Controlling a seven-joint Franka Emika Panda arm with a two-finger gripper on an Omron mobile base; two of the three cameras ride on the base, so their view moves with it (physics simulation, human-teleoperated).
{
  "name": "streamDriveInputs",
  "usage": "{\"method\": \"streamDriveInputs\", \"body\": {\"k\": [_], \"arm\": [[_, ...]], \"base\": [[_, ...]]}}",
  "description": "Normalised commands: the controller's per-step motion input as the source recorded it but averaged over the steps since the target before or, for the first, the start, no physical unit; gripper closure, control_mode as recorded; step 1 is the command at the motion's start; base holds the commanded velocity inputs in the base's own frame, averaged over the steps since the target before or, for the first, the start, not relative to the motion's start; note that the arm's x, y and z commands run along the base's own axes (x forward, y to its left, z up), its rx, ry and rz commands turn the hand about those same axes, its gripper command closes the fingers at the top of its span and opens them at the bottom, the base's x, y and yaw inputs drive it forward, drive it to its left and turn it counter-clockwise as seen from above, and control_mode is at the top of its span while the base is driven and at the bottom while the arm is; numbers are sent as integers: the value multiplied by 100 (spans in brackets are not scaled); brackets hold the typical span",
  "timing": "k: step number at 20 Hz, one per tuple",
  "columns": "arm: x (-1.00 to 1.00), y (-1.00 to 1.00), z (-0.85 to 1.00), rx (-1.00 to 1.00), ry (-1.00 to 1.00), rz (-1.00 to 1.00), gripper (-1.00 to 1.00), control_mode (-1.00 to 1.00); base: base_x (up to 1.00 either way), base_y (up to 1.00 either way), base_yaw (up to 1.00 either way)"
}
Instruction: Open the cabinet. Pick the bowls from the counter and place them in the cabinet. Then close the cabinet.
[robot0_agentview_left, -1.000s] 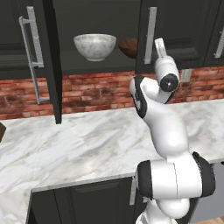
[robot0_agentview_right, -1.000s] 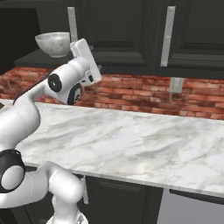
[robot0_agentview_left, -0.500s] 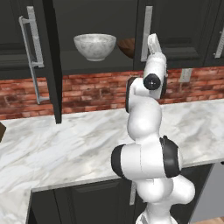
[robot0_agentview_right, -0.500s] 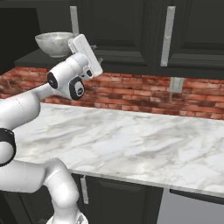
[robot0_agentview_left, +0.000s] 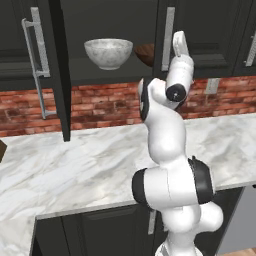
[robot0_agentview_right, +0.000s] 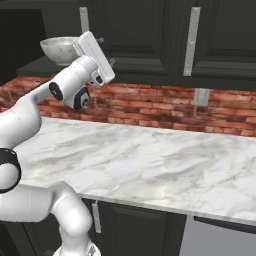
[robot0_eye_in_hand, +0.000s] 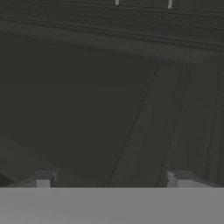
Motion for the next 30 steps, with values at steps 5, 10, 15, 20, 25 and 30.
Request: {"method": "streamDriveInputs", "body": {"k": [5, 10, 15, 20, 25, 30], "arm": [[-89, 0, 87, 0, 0, 7, -100, -100], [-100, 8, 30, 0, 0, 2, -100, -100], [-100, 40, 3, 0, 2, 0, -100, -100], [-100, 65, 13, 2, 17, 0, -100, -100], [-100, 66, 24, 12, 22, 0, -100, -100], [-99, 67, 3, 13, 18, 0, -100, -100]], "base": [[0, 0, 0], [0, 0, 0], [0, 0, 0], [0, 0, 0], [0, 0, 0], [0, 0, 0]]}}
